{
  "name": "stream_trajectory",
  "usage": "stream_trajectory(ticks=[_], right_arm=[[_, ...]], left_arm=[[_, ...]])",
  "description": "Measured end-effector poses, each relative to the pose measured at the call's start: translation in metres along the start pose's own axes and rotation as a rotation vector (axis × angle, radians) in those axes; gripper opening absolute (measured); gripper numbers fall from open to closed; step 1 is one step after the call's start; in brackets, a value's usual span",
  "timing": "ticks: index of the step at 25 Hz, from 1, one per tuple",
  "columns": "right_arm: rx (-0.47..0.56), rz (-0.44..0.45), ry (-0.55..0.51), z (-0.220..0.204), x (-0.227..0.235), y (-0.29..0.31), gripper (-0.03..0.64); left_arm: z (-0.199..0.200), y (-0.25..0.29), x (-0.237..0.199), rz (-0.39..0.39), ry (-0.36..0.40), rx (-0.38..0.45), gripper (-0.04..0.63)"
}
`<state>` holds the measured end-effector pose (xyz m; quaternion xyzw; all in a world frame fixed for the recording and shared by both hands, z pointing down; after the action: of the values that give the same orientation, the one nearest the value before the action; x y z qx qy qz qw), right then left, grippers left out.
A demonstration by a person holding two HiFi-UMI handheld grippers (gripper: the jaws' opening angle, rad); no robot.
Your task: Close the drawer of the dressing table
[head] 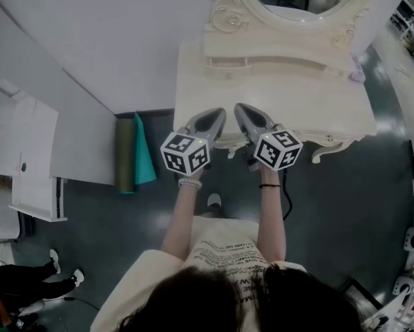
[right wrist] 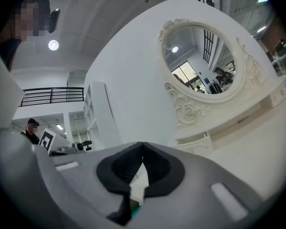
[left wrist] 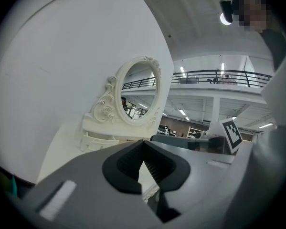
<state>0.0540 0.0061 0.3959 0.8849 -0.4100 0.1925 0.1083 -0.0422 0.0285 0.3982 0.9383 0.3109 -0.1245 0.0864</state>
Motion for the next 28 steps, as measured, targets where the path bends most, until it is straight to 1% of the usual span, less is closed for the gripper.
stream_trajectory(ticks=[15, 22, 28], right_arm=[[0.0, -0.035, 0.02, -0.003, 0.021, 0.044, 0.003], [-0.01, -0.047, 0.033, -0.007, 0.023, 0.05, 0.003], [-0.02, -0.051, 0.042, -0.009, 0.026, 0.05, 0.003]], left_arm=[[0.005, 0.021, -0.047, -0.033, -0.015, -0.014, 0.005], [0.005, 0.021, -0.054, -0.038, -0.024, -0.021, 0.005], [0.001, 0.02, -0.054, -0.027, -0.034, -0.028, 0.005]])
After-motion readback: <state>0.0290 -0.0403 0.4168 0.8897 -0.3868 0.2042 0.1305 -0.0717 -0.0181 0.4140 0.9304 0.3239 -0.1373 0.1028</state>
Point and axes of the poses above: the fingertips, and each gripper's own axes: y forward along the fingers, x to its right, z out of its top, the point moved 4 cm from there along -y, backward along the fingers, and after that the axes turned 2 degrees about y, right-handed, at the moved point
